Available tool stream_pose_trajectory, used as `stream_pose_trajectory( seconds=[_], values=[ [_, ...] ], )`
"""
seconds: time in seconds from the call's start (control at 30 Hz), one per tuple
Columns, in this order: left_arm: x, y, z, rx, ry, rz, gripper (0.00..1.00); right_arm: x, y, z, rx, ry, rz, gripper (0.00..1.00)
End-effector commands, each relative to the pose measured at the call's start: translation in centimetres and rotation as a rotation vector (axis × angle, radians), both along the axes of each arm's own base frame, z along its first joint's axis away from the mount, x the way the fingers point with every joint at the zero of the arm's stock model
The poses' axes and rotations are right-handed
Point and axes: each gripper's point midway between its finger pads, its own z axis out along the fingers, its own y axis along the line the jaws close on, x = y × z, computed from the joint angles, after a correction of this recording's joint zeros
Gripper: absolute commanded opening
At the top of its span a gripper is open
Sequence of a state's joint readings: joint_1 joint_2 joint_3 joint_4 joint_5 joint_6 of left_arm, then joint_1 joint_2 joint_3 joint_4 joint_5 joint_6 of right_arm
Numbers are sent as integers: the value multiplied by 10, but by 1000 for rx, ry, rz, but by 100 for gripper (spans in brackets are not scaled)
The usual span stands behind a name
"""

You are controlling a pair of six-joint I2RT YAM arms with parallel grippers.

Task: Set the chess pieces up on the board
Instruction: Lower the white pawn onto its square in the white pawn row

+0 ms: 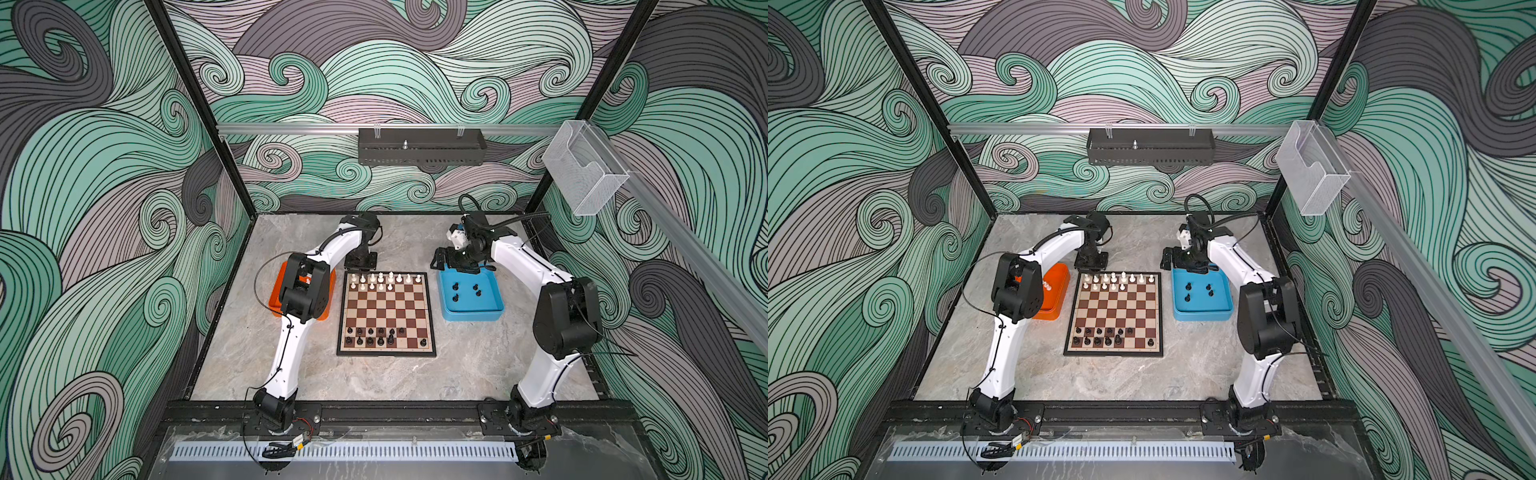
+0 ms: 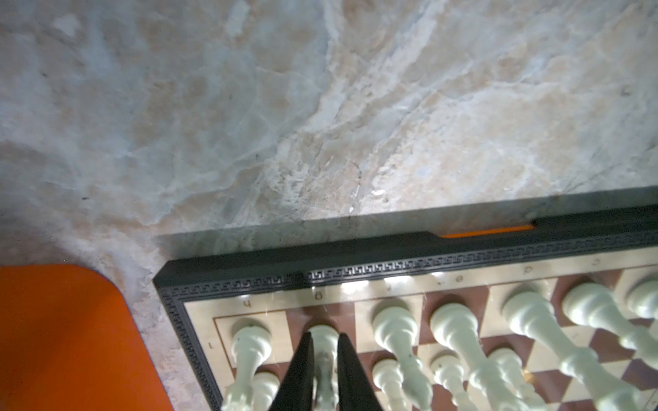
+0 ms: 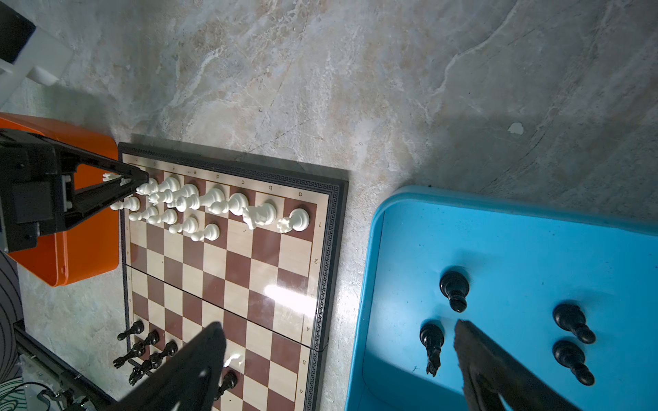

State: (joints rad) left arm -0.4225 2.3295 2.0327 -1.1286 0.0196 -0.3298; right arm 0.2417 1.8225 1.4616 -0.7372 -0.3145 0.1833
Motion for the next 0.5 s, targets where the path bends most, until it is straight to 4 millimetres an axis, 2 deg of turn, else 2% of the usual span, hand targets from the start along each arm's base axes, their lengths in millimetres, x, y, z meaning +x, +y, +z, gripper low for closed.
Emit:
stream_pose_trajectory(
  seconds=[0.0, 0.2, 0.3, 0.47],
  values=[
    [3, -8, 3, -15, -11, 1, 19, -1, -2, 4, 2, -11, 3, 100],
    [6, -10, 6, -22, -23, 2, 20, -1, -3, 4, 2, -9, 2, 100],
    [7, -10, 10, -26, -32, 2, 27, -1, -3, 4, 2, -10, 2, 100],
    [10, -11, 23, -36, -61, 2, 30, -1, -2, 5, 4, -12, 3, 100]
  ],
)
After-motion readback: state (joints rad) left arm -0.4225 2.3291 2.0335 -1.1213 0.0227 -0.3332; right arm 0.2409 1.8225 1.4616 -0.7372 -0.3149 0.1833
